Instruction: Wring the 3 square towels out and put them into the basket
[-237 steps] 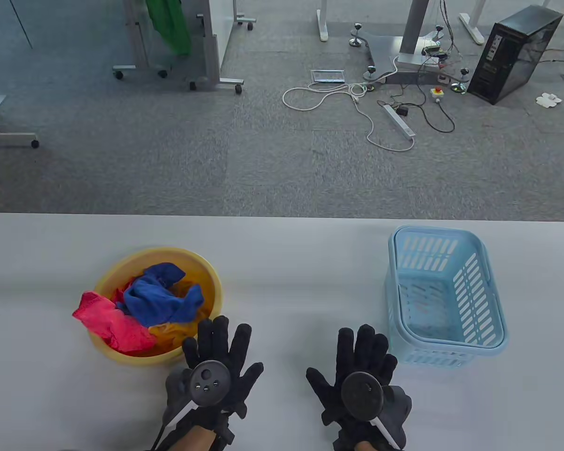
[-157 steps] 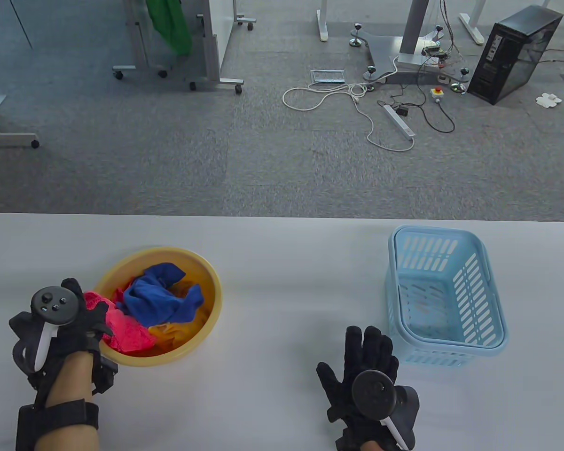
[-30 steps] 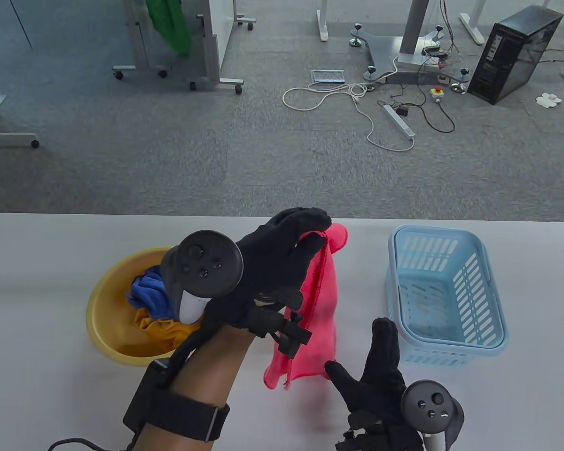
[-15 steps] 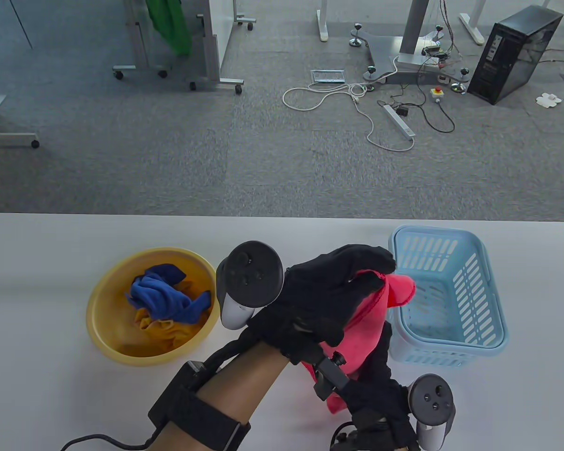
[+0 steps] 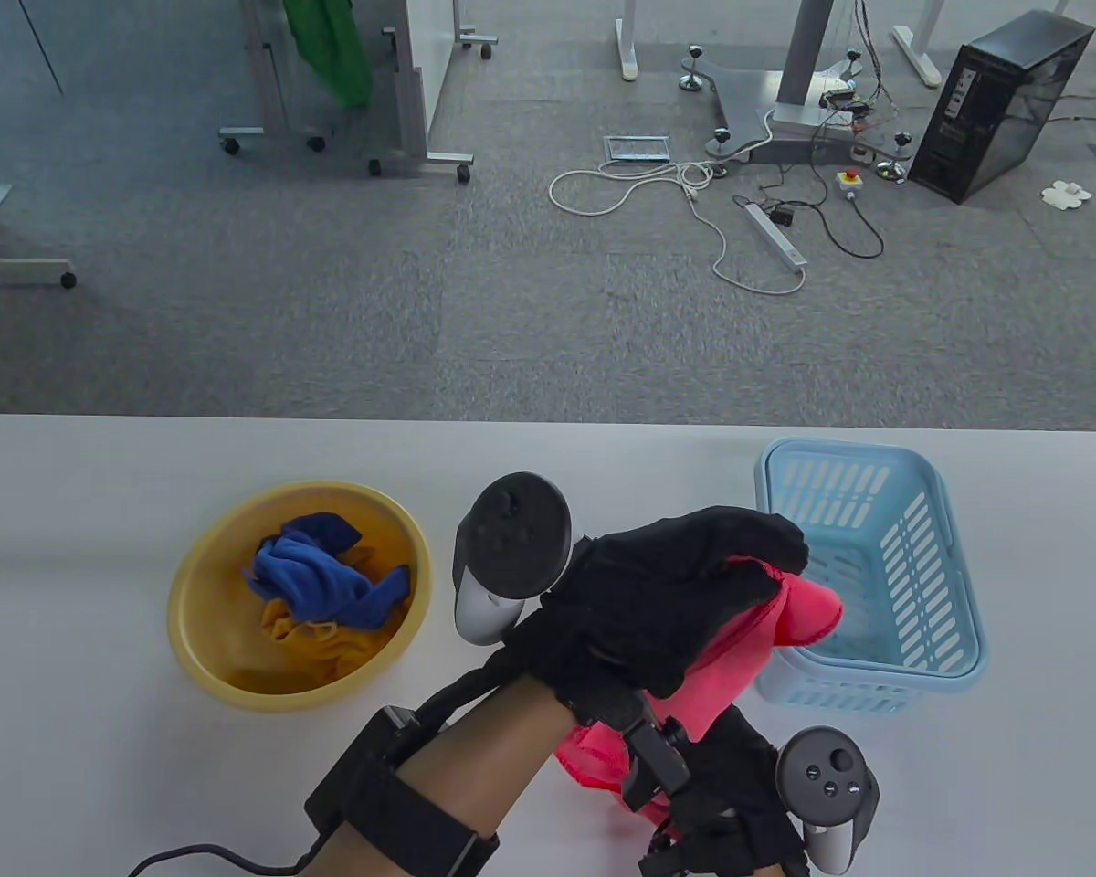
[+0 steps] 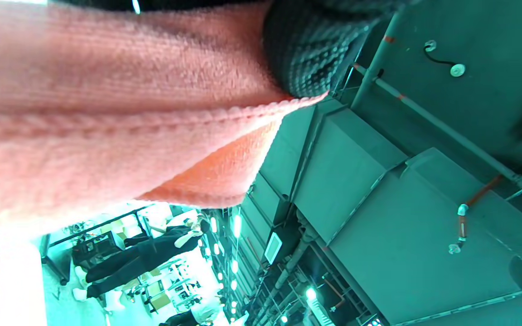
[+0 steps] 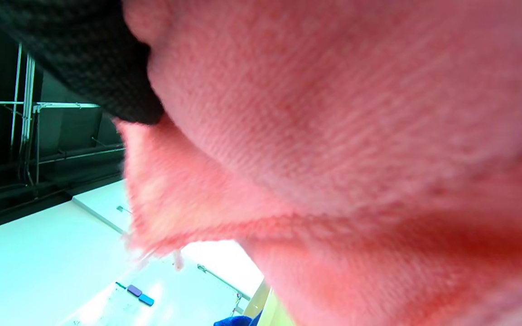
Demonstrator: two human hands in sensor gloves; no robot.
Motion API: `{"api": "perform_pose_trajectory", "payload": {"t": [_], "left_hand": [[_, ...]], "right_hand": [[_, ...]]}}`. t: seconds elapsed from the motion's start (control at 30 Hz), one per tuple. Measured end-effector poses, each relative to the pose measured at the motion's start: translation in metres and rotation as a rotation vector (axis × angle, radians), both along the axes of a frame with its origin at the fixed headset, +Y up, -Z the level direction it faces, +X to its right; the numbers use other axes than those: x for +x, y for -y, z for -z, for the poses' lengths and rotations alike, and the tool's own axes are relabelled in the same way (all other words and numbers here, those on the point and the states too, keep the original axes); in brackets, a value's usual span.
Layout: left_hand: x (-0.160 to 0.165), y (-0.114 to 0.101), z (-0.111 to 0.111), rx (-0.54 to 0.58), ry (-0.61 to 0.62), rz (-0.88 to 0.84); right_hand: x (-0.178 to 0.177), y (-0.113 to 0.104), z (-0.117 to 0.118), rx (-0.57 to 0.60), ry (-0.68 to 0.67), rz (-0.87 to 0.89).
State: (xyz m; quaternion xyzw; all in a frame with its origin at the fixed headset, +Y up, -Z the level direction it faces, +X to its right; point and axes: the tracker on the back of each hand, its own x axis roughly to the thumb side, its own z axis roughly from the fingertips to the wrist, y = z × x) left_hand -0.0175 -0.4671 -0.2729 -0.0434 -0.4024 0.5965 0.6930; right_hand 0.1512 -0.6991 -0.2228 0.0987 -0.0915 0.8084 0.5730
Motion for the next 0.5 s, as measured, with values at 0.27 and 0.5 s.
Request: {"api": "perform_pose_trajectory", "payload": {"t": [0.27,0.5], "left_hand": [[-0.026,0.000,0.006,-0.020,-0.058,-0.020],[-0.052,0.009,0.017,-0.034,-0.145,-0.038]], "right_hand": [[0.003,0.005,0.001,-0.006,0.032,0.074],[0.011,0.001,-0.002,0.037,0.163,0.060]]}}
